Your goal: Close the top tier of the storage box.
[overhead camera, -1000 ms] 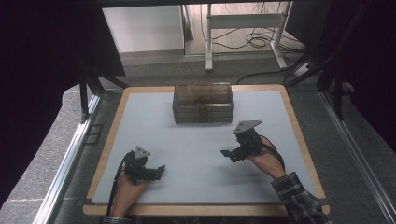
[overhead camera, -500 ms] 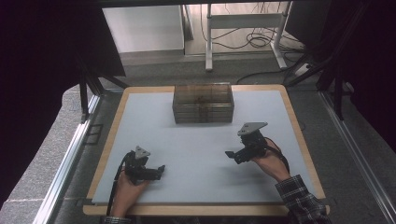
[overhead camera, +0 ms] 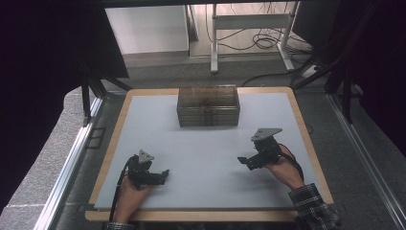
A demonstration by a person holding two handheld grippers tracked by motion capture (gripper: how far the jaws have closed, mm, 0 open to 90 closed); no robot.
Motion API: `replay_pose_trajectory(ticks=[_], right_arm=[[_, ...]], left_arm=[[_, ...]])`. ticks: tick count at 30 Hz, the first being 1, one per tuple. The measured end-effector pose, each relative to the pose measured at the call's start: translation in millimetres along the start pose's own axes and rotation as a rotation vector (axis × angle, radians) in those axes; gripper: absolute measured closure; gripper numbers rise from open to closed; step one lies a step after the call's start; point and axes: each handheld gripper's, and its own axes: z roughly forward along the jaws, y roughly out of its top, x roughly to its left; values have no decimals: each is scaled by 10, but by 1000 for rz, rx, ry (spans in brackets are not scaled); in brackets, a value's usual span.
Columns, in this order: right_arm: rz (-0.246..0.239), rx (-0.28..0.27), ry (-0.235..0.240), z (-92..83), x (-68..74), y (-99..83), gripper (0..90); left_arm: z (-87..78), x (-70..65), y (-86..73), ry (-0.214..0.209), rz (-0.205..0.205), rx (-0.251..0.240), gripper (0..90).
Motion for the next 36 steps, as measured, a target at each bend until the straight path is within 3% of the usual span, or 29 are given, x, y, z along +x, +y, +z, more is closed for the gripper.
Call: replay_pose_trajectory(ticks=[21, 36], right_arm=[[50, 77, -1, 25, -47, -297, 0], [20, 128, 8, 156, -30, -425, 0]], left_arm=[[0, 0, 0, 0, 0, 0, 6], [0, 0, 0, 0, -1, -1, 6]])
